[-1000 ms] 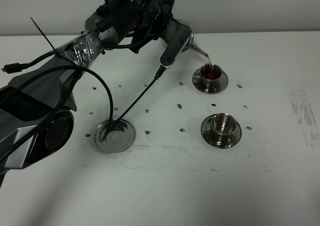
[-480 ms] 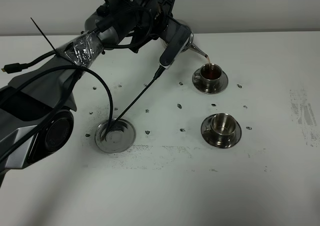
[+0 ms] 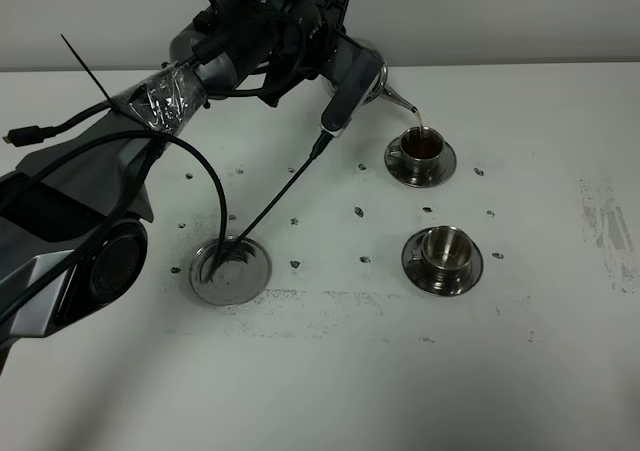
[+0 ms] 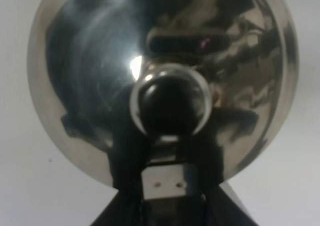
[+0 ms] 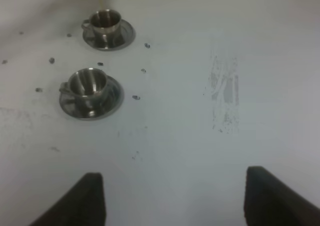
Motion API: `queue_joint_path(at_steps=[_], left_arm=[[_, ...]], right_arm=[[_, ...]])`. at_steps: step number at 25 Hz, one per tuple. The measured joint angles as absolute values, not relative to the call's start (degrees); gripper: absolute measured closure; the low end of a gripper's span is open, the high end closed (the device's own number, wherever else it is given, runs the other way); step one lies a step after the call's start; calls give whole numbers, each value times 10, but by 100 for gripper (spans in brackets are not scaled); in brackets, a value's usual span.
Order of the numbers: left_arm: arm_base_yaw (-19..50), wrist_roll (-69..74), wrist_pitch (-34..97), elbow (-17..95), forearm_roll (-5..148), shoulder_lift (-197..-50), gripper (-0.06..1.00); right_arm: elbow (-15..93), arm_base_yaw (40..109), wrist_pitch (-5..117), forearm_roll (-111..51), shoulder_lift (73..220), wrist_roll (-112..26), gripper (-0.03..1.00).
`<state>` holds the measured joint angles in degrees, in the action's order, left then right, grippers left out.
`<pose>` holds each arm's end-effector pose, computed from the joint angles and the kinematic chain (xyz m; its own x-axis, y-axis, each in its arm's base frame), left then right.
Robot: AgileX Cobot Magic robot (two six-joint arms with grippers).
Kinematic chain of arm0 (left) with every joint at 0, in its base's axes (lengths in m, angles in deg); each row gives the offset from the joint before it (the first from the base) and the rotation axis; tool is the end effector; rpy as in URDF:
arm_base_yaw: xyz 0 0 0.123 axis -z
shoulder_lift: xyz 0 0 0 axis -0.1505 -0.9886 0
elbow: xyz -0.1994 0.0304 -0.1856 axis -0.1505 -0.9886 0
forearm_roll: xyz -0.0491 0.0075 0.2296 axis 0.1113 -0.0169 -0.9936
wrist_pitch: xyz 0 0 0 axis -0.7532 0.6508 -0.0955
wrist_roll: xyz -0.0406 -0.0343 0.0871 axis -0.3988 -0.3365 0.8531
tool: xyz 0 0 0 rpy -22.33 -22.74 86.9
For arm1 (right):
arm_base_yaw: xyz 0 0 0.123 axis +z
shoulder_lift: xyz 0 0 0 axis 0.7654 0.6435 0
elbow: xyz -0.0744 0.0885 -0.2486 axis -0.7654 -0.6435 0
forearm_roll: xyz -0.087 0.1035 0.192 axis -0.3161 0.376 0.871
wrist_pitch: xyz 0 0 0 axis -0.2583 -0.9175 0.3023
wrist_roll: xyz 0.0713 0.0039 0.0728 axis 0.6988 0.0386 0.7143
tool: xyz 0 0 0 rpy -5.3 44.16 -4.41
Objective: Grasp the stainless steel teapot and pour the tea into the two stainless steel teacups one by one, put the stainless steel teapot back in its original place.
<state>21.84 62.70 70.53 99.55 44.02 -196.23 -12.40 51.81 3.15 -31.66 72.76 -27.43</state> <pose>0.4857 -0.2665 0.1996 0.5298 0.7953 0.2945 0.4608 -0.5615 0.6873 -0.0024 0.0099 0.2632 -0.4570 -0.0897 -0.8849 -0.1535 0.9879 -0.0209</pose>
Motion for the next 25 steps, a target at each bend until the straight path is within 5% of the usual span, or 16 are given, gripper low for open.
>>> queue_joint_path(at_steps=[17,25], left_arm=[[218,386,810,995,519,-1957,75],[218,74,890,996,539,-1927,75]], right_arm=[[-124,518,31,-317,728,-274,37],[-124,518,31,-317,728,-274,37]])
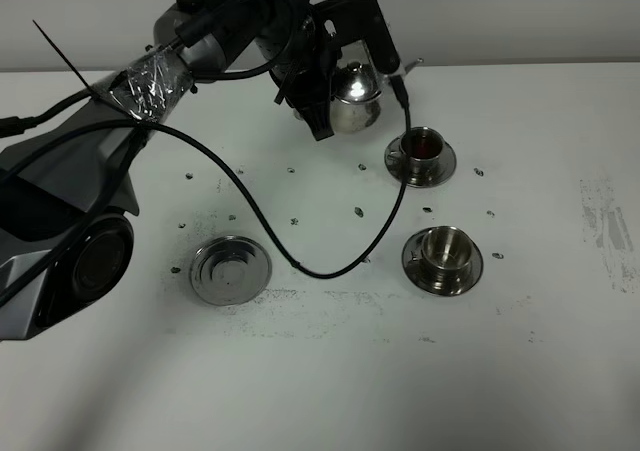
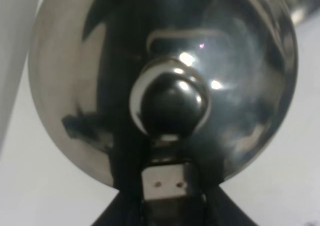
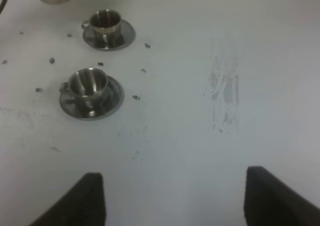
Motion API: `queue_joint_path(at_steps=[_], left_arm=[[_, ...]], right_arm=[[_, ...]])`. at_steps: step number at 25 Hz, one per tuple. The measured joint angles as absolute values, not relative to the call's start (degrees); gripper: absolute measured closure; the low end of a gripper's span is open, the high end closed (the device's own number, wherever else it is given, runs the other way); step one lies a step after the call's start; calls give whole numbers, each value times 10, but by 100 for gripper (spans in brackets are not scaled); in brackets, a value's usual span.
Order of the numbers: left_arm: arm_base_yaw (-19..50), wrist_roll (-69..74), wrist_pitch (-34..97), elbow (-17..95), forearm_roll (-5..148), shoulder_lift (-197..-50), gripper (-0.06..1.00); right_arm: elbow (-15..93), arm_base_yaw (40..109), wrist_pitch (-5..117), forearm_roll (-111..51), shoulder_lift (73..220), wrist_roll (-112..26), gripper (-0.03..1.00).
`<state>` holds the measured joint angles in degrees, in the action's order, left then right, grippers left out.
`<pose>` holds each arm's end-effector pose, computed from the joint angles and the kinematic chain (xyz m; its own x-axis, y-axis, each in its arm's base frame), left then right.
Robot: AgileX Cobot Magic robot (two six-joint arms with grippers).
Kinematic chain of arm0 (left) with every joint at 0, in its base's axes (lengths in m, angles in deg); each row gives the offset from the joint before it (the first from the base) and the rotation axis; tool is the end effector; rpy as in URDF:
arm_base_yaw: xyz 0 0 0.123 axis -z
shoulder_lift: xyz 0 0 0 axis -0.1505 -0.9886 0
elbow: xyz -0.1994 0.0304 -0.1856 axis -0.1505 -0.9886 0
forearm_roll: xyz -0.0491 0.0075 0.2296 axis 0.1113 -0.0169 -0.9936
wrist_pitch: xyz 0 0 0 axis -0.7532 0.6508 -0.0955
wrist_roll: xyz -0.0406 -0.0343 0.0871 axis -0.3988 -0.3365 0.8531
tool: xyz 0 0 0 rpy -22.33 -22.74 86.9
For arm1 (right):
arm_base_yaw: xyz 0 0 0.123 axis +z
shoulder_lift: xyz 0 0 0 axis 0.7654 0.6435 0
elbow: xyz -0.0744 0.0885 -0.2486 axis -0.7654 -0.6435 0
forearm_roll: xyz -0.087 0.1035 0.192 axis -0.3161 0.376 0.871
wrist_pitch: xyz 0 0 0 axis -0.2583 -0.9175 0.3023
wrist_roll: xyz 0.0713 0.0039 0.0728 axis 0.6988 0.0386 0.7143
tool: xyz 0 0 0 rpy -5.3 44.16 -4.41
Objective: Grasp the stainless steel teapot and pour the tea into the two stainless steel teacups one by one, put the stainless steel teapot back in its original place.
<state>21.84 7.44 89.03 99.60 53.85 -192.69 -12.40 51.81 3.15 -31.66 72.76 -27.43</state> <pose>0.4542 -0.2600 0.2106 -0.2371 0.9007 -0.3640 0.8402 0.3782 0.3886 -0.0024 0.0099 0.2632 -0.4570 -0.0897 -0.8849 -0.1535 0.9879 -0.0209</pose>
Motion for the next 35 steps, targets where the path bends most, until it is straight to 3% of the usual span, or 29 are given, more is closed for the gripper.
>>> queue_joint_path(at_steps=[8,35], left_arm=[[218,-74,935,999,541,-1930,75],[218,-111,948,999,542,-1979,75]], right_arm=[[-124,518,31,-317,728,-274,37],[-124,518,31,-317,728,-274,37]])
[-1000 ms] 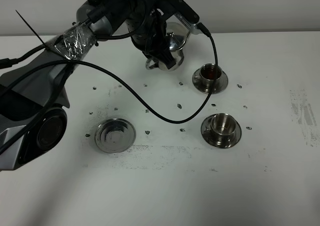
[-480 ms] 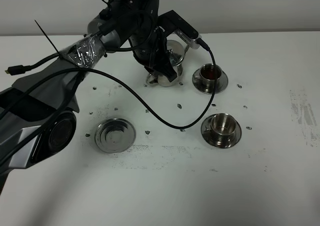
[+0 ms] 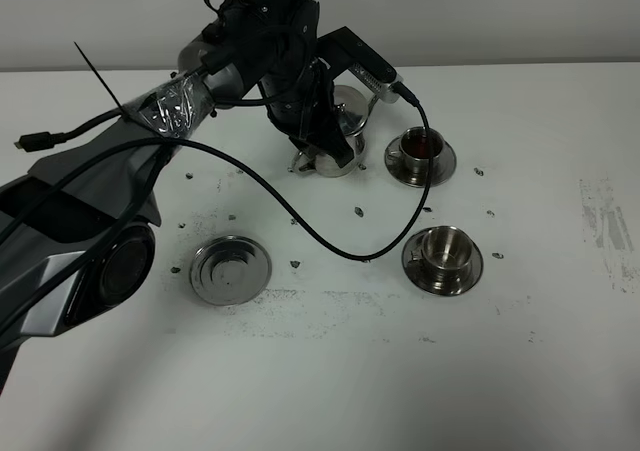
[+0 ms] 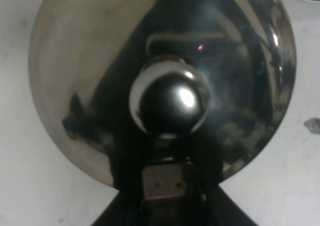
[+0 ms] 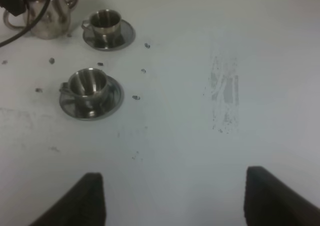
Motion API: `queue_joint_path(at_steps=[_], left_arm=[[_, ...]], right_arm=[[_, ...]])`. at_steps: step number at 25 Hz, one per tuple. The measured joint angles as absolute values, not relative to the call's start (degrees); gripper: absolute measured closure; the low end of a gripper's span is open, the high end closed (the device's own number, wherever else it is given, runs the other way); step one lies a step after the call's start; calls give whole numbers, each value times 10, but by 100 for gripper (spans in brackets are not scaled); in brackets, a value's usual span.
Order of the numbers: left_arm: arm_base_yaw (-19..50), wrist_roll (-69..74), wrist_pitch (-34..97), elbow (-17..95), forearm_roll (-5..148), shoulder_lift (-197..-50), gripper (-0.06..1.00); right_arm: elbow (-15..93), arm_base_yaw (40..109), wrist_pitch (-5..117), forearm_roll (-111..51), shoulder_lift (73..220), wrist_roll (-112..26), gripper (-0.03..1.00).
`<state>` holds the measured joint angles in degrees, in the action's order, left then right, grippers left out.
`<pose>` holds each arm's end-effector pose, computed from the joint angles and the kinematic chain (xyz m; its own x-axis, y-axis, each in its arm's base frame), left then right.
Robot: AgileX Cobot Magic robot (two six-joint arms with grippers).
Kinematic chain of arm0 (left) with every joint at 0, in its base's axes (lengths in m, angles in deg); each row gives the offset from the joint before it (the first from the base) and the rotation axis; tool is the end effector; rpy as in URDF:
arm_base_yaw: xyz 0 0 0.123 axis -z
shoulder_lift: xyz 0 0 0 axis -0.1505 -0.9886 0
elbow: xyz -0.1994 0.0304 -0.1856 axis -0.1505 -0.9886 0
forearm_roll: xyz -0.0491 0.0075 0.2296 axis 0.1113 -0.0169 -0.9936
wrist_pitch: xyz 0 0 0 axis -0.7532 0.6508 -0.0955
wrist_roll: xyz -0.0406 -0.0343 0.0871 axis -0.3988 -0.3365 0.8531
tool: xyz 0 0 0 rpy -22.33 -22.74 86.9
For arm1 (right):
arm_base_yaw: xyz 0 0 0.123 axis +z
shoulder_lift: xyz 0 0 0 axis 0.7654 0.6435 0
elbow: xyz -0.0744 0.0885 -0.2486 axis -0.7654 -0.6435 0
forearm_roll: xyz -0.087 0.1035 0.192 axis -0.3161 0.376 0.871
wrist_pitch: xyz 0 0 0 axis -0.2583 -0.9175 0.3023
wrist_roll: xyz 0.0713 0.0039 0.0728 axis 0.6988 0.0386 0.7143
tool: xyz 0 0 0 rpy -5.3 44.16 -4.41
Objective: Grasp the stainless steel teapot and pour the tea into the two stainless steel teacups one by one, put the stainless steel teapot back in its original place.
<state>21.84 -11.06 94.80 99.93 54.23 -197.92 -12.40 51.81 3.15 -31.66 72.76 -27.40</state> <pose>0.4514 -0.2587 0.1599 -0.5609 0.7654 -0.3155 0.7534 0.6299 0.1885 -0.0024 0.0099 0.2632 -0.4571 -0.0892 -0.8849 -0.1532 0.9880 -0.0205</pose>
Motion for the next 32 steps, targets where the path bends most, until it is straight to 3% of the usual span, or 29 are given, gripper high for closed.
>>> queue_joint_path(at_steps=[32], left_arm=[[281,-123,956,984,541,-1832,75]], right_arm=[[-124,518,31,-317,728,-274,37]])
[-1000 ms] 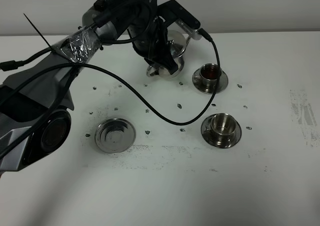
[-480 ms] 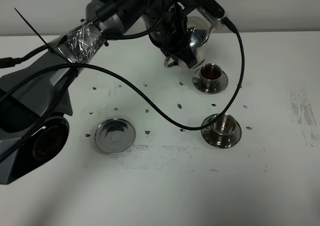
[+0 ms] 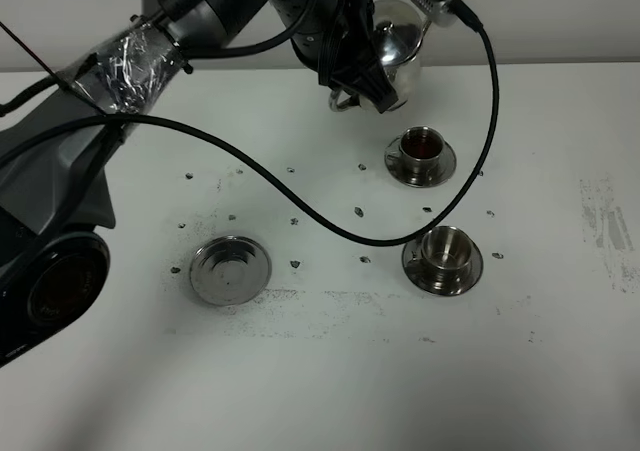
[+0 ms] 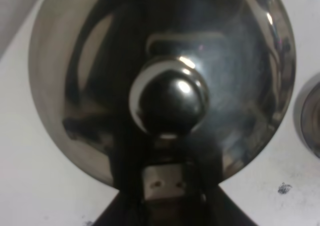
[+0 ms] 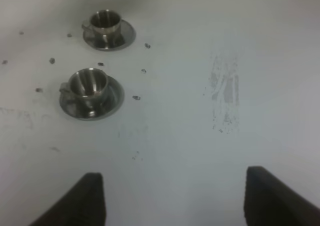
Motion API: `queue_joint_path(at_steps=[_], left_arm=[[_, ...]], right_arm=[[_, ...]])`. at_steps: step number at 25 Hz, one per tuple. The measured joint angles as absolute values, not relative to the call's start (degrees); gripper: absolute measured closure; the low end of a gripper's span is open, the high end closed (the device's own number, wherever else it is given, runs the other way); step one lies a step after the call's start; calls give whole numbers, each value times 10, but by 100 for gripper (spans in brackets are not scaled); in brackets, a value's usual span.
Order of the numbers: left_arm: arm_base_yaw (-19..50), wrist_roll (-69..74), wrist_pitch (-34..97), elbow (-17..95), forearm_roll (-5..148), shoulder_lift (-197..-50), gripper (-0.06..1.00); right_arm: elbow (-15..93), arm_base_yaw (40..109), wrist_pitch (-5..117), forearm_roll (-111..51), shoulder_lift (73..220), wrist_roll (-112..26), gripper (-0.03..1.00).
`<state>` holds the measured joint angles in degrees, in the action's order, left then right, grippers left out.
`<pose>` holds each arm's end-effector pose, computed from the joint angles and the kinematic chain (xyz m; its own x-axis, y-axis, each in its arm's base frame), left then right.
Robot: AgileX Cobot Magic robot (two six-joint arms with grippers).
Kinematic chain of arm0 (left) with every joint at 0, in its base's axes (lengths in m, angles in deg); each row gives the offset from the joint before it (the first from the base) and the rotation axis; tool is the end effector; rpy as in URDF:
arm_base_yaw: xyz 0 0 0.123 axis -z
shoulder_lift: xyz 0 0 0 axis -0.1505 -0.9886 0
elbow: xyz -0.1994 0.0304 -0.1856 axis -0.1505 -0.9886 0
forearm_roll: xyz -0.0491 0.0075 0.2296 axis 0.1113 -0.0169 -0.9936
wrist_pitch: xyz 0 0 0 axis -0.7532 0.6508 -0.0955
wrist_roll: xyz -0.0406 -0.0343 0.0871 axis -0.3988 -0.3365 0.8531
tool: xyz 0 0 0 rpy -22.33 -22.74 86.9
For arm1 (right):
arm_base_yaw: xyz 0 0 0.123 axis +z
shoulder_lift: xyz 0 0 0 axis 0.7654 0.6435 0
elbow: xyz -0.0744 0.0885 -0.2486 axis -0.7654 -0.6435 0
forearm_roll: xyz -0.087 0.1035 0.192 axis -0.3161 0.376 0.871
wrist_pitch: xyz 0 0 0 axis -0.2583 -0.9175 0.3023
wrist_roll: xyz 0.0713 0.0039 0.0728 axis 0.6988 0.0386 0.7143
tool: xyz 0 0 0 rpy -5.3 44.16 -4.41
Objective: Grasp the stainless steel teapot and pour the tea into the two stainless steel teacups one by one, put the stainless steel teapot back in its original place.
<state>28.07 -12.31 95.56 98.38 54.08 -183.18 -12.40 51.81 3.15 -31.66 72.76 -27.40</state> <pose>0.3985 -0.2892 0.2827 -0.4210 0.7566 -0.5004 0.7685 0.5905 0.2464 -0.0024 0.0099 0.2632 -0.4571 -0.0892 -0.8849 -0.1532 0.9880 -0.0205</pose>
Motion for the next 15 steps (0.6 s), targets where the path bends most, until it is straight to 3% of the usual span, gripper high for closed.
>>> queue_joint_path(at_steps=[8,15], left_arm=[[281,-142,956,945,532,-1786,75],[279,-148,940,715,500,-1677,75]], right_arm=[[-124,518,31,-317,728,-274,37],[-124,518,31,-317,728,-274,37]])
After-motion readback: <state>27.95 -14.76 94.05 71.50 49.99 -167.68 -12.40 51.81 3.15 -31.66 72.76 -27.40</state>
